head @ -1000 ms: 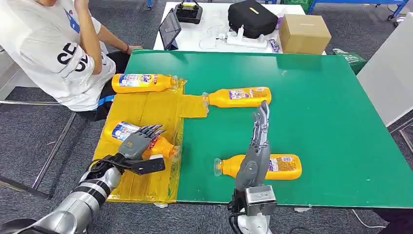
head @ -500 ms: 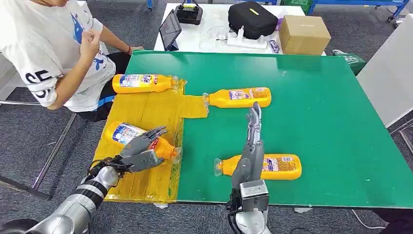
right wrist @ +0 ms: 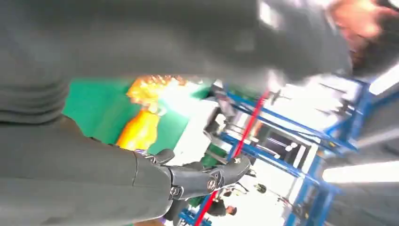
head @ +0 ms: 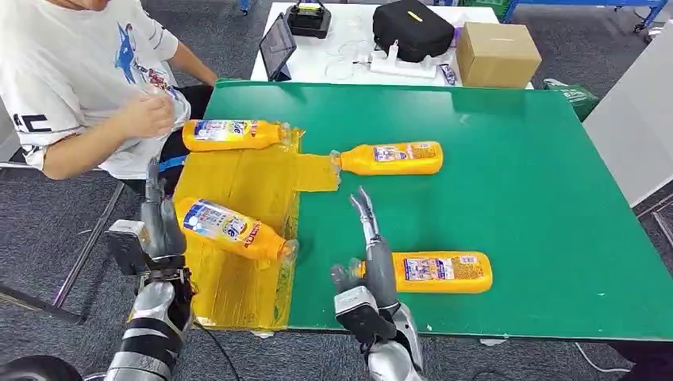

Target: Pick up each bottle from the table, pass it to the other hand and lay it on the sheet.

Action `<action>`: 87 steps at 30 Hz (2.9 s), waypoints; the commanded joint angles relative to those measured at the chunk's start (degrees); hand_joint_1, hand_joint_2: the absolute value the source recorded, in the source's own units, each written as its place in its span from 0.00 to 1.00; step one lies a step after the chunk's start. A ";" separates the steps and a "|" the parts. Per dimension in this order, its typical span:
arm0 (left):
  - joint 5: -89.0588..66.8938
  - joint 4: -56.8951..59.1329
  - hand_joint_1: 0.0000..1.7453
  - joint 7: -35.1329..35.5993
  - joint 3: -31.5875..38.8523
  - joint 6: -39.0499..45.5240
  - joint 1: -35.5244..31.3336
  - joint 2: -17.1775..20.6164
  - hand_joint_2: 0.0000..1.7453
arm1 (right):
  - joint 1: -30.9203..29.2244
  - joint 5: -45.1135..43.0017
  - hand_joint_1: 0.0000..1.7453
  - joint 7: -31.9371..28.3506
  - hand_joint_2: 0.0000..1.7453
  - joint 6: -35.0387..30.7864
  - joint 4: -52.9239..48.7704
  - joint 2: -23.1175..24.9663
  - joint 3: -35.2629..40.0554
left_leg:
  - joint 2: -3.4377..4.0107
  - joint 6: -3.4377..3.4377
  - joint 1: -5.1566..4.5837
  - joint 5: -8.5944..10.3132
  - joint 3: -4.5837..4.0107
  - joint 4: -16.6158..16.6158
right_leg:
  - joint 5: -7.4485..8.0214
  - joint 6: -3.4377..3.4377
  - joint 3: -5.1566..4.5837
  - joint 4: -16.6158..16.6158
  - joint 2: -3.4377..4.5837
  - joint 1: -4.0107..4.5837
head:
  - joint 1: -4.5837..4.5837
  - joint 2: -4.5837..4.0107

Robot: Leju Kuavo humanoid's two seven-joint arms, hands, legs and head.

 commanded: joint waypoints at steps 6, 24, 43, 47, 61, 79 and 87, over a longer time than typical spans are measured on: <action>-17.03 -14.99 0.00 -0.22 -7.27 14.45 15.30 -2.69 1.00 | 4.45 16.50 0.00 23.93 1.00 17.66 -11.89 -24.56 -10.80 | -0.17 0.11 -0.14 -0.08 0.16 -0.07 | -0.09 0.06 0.28 -0.25 -0.25 -0.12 | 0.00 0.00; -17.19 -9.14 0.00 0.12 -7.27 11.66 13.36 -3.00 1.00 | 3.21 15.27 0.00 27.31 1.00 23.85 -6.49 -26.91 -15.67 | 0.13 0.19 -0.09 -0.22 0.20 -0.03 | -0.05 0.00 0.21 -0.21 -0.02 -0.03 | -0.02 0.00; -15.05 -1.03 0.00 1.22 -11.01 8.32 7.96 -2.85 1.00 | -8.46 8.58 0.00 26.30 1.00 29.66 19.20 -25.62 -16.70 | 0.17 0.19 -0.04 -0.15 0.27 -0.05 | 0.05 0.00 0.30 -0.30 0.01 0.01 | -0.04 0.00; -15.03 -1.03 0.00 1.21 -10.97 8.33 8.00 -2.80 1.00 | -8.45 8.57 0.00 26.33 1.00 29.67 19.24 -25.42 -16.59 | 0.09 0.16 -0.01 -0.18 0.51 -0.07 | 0.01 -0.07 0.56 -0.36 -0.10 0.06 | -0.02 0.00; -11.85 3.00 0.00 2.12 -12.36 6.55 5.41 -2.83 1.00 | -14.04 8.73 0.00 27.36 1.00 32.00 26.90 -26.75 -9.57 | 0.39 0.18 -0.05 -0.15 0.54 -0.03 | 0.07 -0.03 0.46 -0.23 0.19 0.02 | -0.02 0.00; -10.86 2.42 0.00 2.74 -11.81 5.77 5.90 -3.55 1.00 | -10.15 9.30 1.00 22.11 1.00 22.70 18.73 -20.88 -12.47 | 0.40 0.18 -0.07 -0.16 0.53 -0.01 | 0.06 -0.01 0.43 -0.19 0.21 -0.01 | -0.02 0.00; -10.53 2.00 0.00 3.07 -11.81 5.28 5.97 -3.80 1.00 | -9.42 9.46 1.00 18.83 1.00 18.12 15.62 -17.32 -15.08 | 0.39 0.17 -0.07 -0.18 0.36 0.01 | 0.02 -0.03 0.31 -0.14 0.22 0.00 | -0.04 0.00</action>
